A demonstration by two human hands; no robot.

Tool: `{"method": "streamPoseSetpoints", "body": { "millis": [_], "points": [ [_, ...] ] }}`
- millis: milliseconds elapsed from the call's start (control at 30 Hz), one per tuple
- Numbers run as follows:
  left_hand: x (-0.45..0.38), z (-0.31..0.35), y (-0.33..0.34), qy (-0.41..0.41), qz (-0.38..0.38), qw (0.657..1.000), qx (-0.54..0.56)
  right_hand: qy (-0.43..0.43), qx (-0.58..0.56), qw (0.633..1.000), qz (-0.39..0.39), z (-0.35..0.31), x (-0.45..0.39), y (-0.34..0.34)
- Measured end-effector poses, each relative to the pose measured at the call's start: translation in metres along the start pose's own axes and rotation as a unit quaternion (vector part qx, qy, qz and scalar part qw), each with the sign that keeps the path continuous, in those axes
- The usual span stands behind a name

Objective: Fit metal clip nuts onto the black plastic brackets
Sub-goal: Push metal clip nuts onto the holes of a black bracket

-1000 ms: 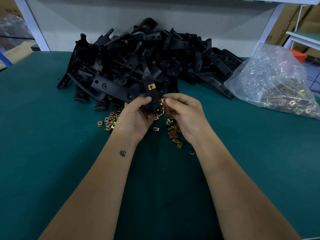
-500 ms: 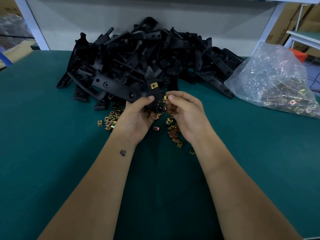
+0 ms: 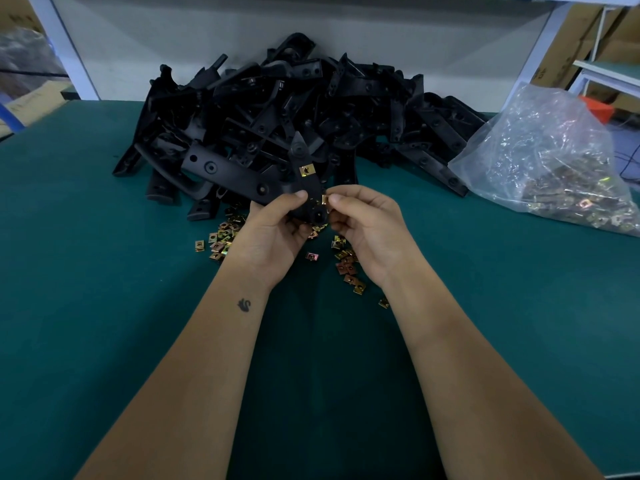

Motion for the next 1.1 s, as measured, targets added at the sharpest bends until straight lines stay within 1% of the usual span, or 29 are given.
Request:
{"method": "streamPoseSetpoints", "body": {
  "millis": [133, 333, 467, 567, 867, 967, 1100],
  "points": [
    [0.000, -0.001, 0.001, 0.004, -0.003, 1.000, -0.004, -0.008, -0.018, 1.000, -0.004, -0.001, 0.000, 0.001],
    [-0.002, -0.001, 0.002, 0.000, -0.014, 1.000, 0.005, 0.000, -0.021, 1.000, 0.017, 0.002, -0.002, -0.002],
    [-0.001, 0.000, 0.002, 0.002, -0.019, 1.000, 0.000, 0.002, -0.004, 1.000, 0.009, 0.001, -0.002, -0.002],
    [0.002, 0.002, 0.006, 0.008, -0.040, 0.999, -0.004, 0.002, 0.012, 1.000, -0.001, 0.000, -0.002, -0.003],
    [0.003, 0.006, 0.007, 0.012, -0.058, 0.998, -0.012, 0.005, -0.011, 0.999, -0.037, 0.000, 0.001, 0.002],
    [0.003, 0.008, 0.009, 0.021, -0.065, 0.998, 0.001, 0.005, -0.013, 0.999, -0.035, 0.000, 0.002, 0.004],
    [0.002, 0.009, 0.008, 0.038, -0.064, 0.997, -0.008, 0.014, 0.000, 1.000, -0.028, 0.003, 0.002, 0.006]
  ]
}}
Point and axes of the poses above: each hand's wrist, its own x-axis away from the middle knuckle, its own y-axis out of the palm, z = x × y, the point moved 9 cm from there along -x, towards the middle knuckle, and after that the axes turned 12 degrees about x, right-handed, at the moved point
